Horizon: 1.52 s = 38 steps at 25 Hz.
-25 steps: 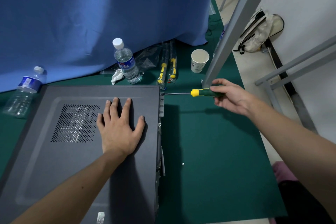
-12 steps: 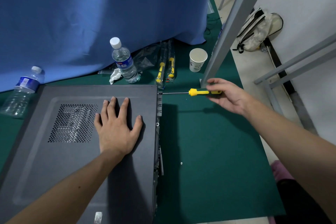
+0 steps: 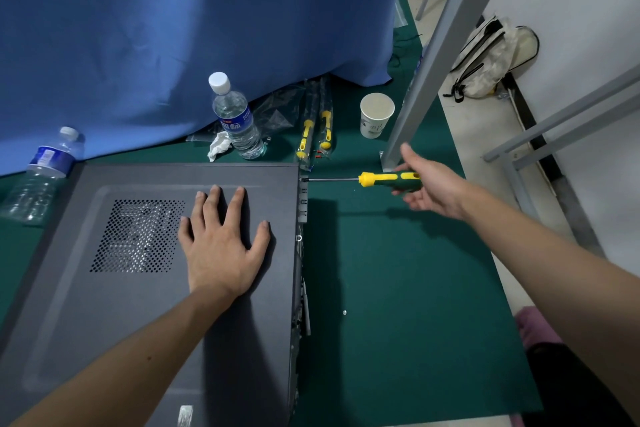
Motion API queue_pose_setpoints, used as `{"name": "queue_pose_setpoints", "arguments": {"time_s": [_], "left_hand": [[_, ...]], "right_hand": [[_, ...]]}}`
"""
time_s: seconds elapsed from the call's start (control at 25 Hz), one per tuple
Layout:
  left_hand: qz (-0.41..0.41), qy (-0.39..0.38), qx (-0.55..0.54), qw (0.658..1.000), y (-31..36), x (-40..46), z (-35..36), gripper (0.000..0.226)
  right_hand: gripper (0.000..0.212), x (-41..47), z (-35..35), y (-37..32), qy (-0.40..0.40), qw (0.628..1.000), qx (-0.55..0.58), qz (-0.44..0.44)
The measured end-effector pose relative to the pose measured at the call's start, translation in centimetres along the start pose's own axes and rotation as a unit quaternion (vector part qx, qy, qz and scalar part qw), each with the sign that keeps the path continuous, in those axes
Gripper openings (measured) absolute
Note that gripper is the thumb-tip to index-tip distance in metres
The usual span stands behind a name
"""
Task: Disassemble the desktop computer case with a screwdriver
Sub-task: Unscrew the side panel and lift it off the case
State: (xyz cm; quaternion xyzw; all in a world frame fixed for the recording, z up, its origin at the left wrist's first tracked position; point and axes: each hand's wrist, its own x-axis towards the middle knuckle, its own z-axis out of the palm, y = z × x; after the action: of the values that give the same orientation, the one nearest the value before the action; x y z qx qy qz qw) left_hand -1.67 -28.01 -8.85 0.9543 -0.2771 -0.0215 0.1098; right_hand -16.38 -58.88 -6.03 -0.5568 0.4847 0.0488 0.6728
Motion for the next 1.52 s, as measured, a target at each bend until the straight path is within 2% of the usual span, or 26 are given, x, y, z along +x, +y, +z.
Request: {"name": "queue_pose_setpoints", "arguments": {"time_s": [0.04,0.12,0.2,0.24,0.28,0.36,0.4,0.48,0.56,0.6,0.64,0.76,0.8,0.88,1.0,1.08,1.16,1.2,1.24,1.32,1.4,1.44,1.48,1.52], "left_hand": [[0.000,0.000,0.002,1.000,0.0,0.0,0.0,0.071],[0.001,0.000,0.003,1.000,0.0,0.0,0.0,0.071],[0.000,0.000,0.003,1.000,0.0,0.0,0.0,0.072],[0.000,-0.001,0.003,1.000,0.0,0.0,0.0,0.072],[0.000,-0.001,0.003,1.000,0.0,0.0,0.0,0.072],[0.000,-0.001,0.002,1.000,0.0,0.0,0.0,0.072],[-0.001,-0.002,0.002,1.000,0.0,0.0,0.0,0.072],[-0.001,-0.002,0.002,1.000,0.0,0.0,-0.1,0.072],[0.001,-0.002,0.001,1.000,0.0,0.0,-0.1,0.072],[0.002,-0.003,0.001,1.000,0.0,0.0,-0.1,0.072],[0.001,-0.005,0.003,1.000,0.0,0.0,-0.1,0.072],[0.001,-0.006,0.005,1.000,0.0,0.0,0.0,0.072],[0.000,-0.005,0.004,1.000,0.0,0.1,0.0,0.073],[0.000,-0.006,0.003,1.000,0.0,0.0,-0.1,0.073],[-0.001,-0.008,0.009,1.000,0.0,0.0,0.0,0.073],[0.000,-0.010,0.008,1.000,0.0,0.0,0.0,0.073],[-0.001,-0.012,0.003,1.000,0.0,0.0,0.0,0.074],[-0.002,-0.013,0.001,1.000,0.1,0.0,0.0,0.074],[-0.002,-0.014,0.001,1.000,0.1,0.0,0.0,0.075],[-0.002,-0.018,0.006,1.000,0.1,0.0,0.0,0.075],[0.001,-0.023,0.011,1.000,0.2,0.0,0.0,0.075],[0.001,-0.025,0.012,1.000,0.2,0.0,0.0,0.075],[0.001,-0.028,0.013,1.000,0.1,0.0,-0.1,0.076],[0.001,-0.031,0.014,0.999,0.1,0.0,-0.1,0.076]], "right_hand": [[0.033,-0.3,0.3,0.0,0.005,1.000,-0.030,-0.004],[0.007,-0.1,0.2,0.1,0.008,0.998,0.051,-0.037],[0.022,0.1,-0.1,0.2,-0.015,0.987,0.151,-0.055],[0.020,0.3,-0.2,0.2,-0.020,0.986,0.156,-0.053],[0.007,-0.1,0.0,-0.1,-0.016,0.992,0.123,-0.036],[0.026,-0.3,0.1,0.1,-0.002,1.000,-0.002,0.011],[0.028,-0.3,0.2,0.1,0.003,1.000,-0.025,0.001],[0.006,-0.1,0.4,0.1,0.016,0.997,0.061,-0.040],[0.022,0.2,0.0,-0.1,0.001,0.981,0.183,-0.067],[0.021,0.2,0.0,-0.3,-0.007,0.976,0.208,-0.072],[0.007,0.1,0.0,-0.5,-0.006,0.979,0.195,-0.062],[0.037,-0.4,0.2,-0.6,0.006,1.000,0.001,0.004],[0.032,-0.3,0.3,-0.4,0.009,1.000,-0.006,-0.007],[0.009,0.0,0.1,0.0,0.011,0.995,0.093,-0.040],[0.021,0.0,0.1,0.2,-0.008,0.972,0.228,-0.062],[0.003,-0.1,0.3,0.5,-0.002,0.981,0.190,-0.040],[0.030,-0.5,0.3,0.6,0.004,0.998,0.060,0.022],[0.033,-0.5,0.3,0.7,0.004,1.000,0.018,0.025],[0.027,-0.6,0.4,0.9,0.011,1.000,0.020,0.015],[0.007,-0.4,0.6,1.0,0.030,0.993,0.112,-0.029],[0.025,-0.5,0.6,0.9,0.042,0.980,0.184,-0.057],[0.022,-0.6,0.6,0.9,0.042,0.980,0.186,-0.060],[0.008,-0.8,0.9,0.9,0.040,0.985,0.162,-0.043],[0.011,-1.3,1.2,0.7,0.046,0.993,0.110,-0.017]]}}
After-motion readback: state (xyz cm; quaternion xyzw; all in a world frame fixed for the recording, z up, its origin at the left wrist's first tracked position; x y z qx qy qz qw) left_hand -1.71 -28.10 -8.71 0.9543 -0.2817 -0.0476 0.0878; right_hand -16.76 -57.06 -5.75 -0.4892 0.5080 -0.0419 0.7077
